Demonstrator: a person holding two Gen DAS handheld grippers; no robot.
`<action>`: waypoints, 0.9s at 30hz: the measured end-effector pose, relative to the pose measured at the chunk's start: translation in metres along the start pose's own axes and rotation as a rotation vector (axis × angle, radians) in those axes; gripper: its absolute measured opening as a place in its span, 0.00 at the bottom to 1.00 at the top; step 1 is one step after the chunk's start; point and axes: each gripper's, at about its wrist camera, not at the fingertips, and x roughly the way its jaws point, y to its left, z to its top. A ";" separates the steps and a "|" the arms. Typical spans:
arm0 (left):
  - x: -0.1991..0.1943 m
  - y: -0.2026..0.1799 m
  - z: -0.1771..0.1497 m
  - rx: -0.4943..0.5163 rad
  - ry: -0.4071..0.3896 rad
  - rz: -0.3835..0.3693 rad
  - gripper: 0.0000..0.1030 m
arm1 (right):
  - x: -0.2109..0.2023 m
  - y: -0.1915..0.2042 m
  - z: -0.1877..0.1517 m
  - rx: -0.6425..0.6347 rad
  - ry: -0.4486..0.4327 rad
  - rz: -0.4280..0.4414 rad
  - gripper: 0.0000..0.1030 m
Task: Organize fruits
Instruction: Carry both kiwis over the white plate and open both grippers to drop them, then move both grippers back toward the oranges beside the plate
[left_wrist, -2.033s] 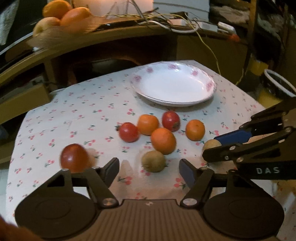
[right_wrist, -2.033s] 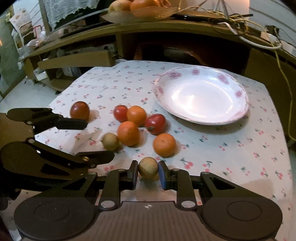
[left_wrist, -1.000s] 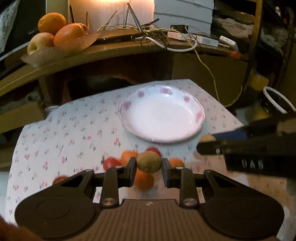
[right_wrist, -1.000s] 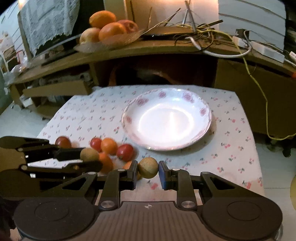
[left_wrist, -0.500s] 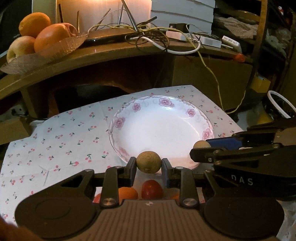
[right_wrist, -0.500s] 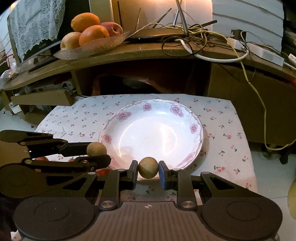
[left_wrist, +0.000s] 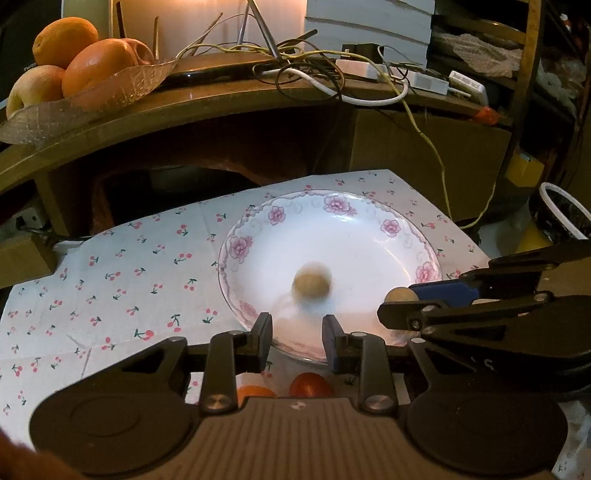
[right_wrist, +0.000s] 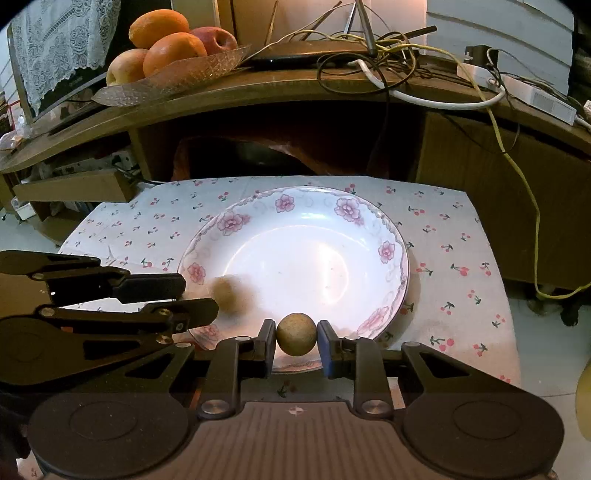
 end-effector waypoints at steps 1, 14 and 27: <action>0.000 0.000 0.000 0.000 0.001 0.000 0.34 | 0.000 0.000 0.000 0.000 0.001 0.000 0.27; -0.018 0.001 0.003 -0.022 -0.013 -0.026 0.36 | -0.008 -0.005 -0.001 0.017 -0.033 -0.001 0.39; -0.036 0.007 -0.011 -0.006 0.002 -0.039 0.38 | -0.025 0.000 -0.009 0.010 -0.036 0.043 0.39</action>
